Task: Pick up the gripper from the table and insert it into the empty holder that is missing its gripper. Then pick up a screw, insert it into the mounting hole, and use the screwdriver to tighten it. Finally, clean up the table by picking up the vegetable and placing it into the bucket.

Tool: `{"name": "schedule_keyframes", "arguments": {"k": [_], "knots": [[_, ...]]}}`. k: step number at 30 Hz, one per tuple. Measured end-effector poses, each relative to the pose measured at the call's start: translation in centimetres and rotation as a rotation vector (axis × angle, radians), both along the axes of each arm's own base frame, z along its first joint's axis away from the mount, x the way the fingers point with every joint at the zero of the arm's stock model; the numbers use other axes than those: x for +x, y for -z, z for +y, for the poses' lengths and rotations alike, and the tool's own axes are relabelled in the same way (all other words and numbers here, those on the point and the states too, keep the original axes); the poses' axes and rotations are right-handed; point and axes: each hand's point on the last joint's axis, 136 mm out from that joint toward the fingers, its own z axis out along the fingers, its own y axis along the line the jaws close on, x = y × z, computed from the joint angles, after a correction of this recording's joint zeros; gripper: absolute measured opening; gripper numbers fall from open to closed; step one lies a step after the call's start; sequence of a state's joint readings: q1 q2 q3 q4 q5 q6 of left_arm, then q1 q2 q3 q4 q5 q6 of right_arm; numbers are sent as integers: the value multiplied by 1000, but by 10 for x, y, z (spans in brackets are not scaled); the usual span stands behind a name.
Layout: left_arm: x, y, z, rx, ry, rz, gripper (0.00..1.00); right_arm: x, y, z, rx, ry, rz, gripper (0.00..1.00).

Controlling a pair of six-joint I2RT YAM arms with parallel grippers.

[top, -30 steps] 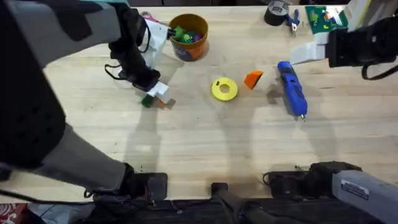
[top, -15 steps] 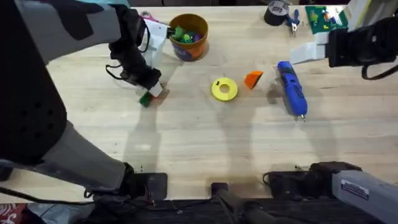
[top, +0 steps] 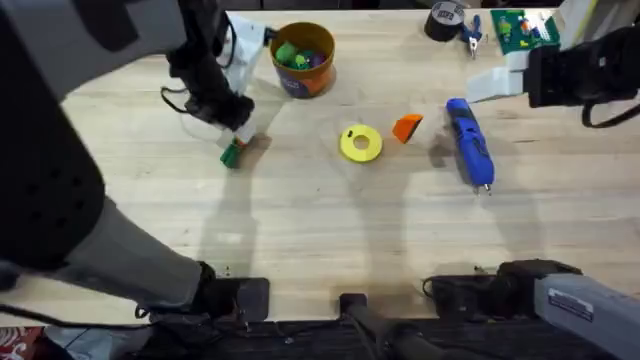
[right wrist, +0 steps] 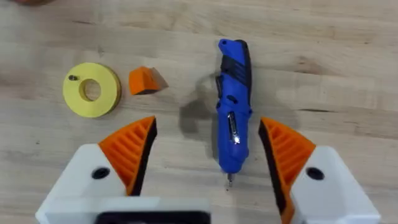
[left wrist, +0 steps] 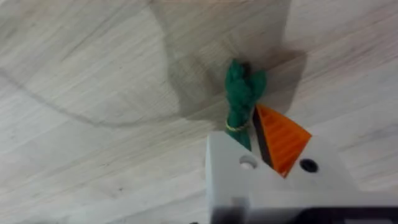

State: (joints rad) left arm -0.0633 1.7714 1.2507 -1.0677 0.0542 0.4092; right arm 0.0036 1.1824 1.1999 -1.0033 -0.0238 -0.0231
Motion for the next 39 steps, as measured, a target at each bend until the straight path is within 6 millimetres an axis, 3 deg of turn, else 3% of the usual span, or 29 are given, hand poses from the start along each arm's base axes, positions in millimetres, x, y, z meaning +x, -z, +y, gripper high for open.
{"name": "schedule_keyframes", "arguments": {"k": [7,12,21,26,28,32,33,39], "knots": [[21,-74,0,-10,-32,-208,10,0,0,0,0,0,0,996],[13,-123,0,-22,-52,-334,10,0,0,0,0,0,0,996],[-9,-169,2,-40,-75,-466,10,0,0,0,0,0,0,997],[-15,-181,2,-46,-82,-509,19,0,0,0,0,0,1,997],[-15,-182,2,-46,-83,-511,256,-1,0,0,0,0,3,995],[-15,-182,2,-47,-84,-511,880,-1,0,0,0,0,3,996],[-15,-182,2,-49,-88,-511,961,-1,0,0,0,0,3,996],[-15,-182,2,-48,-88,-510,985,-1,0,0,0,0,3,997]]}}
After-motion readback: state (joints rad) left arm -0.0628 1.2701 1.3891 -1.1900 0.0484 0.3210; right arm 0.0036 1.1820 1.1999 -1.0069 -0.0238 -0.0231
